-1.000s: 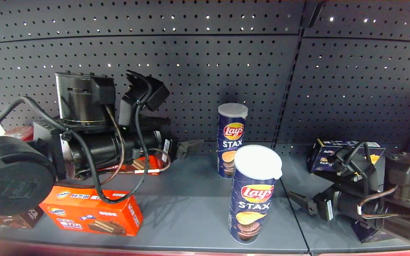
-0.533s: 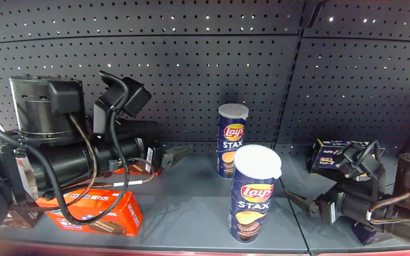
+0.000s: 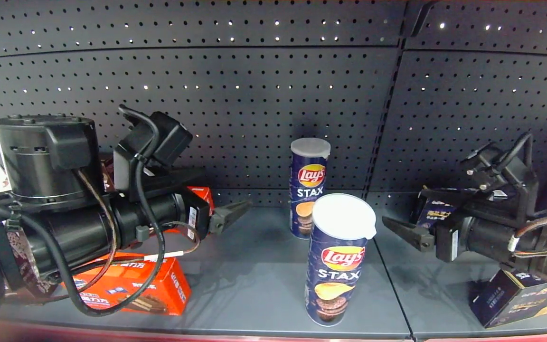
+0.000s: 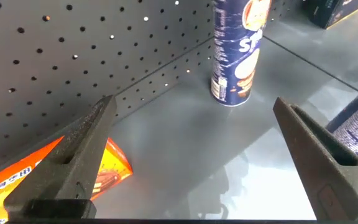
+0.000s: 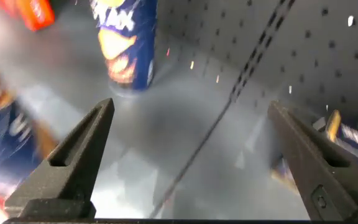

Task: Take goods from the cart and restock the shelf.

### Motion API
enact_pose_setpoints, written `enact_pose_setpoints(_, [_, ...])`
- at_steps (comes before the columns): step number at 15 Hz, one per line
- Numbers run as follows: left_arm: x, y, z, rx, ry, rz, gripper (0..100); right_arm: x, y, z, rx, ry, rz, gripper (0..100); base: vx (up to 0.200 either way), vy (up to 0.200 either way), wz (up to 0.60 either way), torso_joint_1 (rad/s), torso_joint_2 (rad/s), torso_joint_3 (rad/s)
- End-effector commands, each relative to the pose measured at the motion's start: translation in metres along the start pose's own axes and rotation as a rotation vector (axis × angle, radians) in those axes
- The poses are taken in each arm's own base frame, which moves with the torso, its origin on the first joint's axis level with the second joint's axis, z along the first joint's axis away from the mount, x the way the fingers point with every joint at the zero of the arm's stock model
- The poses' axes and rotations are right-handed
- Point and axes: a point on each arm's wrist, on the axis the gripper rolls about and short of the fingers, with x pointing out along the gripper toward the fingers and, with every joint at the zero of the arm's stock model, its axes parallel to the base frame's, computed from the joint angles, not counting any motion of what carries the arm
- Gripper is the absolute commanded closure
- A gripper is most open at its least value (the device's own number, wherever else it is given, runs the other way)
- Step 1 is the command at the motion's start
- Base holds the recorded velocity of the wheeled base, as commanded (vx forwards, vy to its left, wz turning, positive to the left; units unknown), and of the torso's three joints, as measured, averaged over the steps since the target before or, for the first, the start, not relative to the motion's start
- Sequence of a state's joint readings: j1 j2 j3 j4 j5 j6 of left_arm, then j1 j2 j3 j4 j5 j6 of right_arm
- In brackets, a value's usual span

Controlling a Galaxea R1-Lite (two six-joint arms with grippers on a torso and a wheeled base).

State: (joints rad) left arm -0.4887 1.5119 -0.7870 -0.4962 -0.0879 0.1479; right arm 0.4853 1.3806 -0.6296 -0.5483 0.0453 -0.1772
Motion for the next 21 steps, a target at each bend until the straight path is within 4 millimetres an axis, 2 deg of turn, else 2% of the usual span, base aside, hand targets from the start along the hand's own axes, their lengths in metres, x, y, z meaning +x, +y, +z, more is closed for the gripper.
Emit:
enact_pose_setpoints(1, [-0.003,0.002,0.003,0.001,-0.012,0.006,0,-0.063,-0.004,0.046,-0.002,-0.07,-0.003,0,0.0,0.0,0.0,0.0,0.0,0.0])
enact_pose_setpoints(3, [-0.007,0.001,0.004,0.003,-0.021,0.007,0,-0.106,-0.004,0.057,0.001,-0.001,0.003,0,0.0,0.0,0.0,0.0,0.0,0.0])
enact_pose_setpoints(4, [-0.008,0.001,0.005,0.004,-0.027,0.007,0,-0.117,-0.004,0.056,0.001,0.017,0.008,0,0.0,0.0,0.0,0.0,0.0,0.0])
enact_pose_setpoints(6, [-0.012,0.001,0.008,0.008,-0.037,0.01,0,-0.121,-0.001,0.049,0.001,0.029,0.017,0,0.0,0.0,0.0,0.0,0.0,0.0])
enact_pose_setpoints(10, [-0.025,0.001,0.004,0.044,-0.036,0.02,0,-0.108,0.013,0.019,-0.019,0.116,0.049,0,0.0,0.0,0.0,0.0,0.0,0.0])
enact_pose_setpoints(11, [-0.026,0.0,0.004,0.044,-0.037,0.021,0,-0.107,0.015,0.017,-0.018,0.128,0.047,0,0.0,0.0,0.0,0.0,0.0,0.0])
enact_pose_setpoints(12, [-0.027,0.001,0.005,0.044,-0.041,0.035,0,-0.096,0.019,0.01,0.004,0.182,0.052,0,0.0,0.0,0.0,0.0,0.0,0.0])
enact_pose_setpoints(16, [-0.031,0.005,0.005,0.039,-0.044,0.056,0,-0.065,0.026,0.004,0.025,0.287,0.03,0,0.0,0.0,0.0,0.0,0.0,0.0])
enact_pose_setpoints(21, [-0.029,0.007,0.007,0.039,-0.049,0.062,0,-0.045,0.035,-0.001,0.051,0.332,0.006,0,0.0,0.0,0.0,0.0,0.0,0.0])
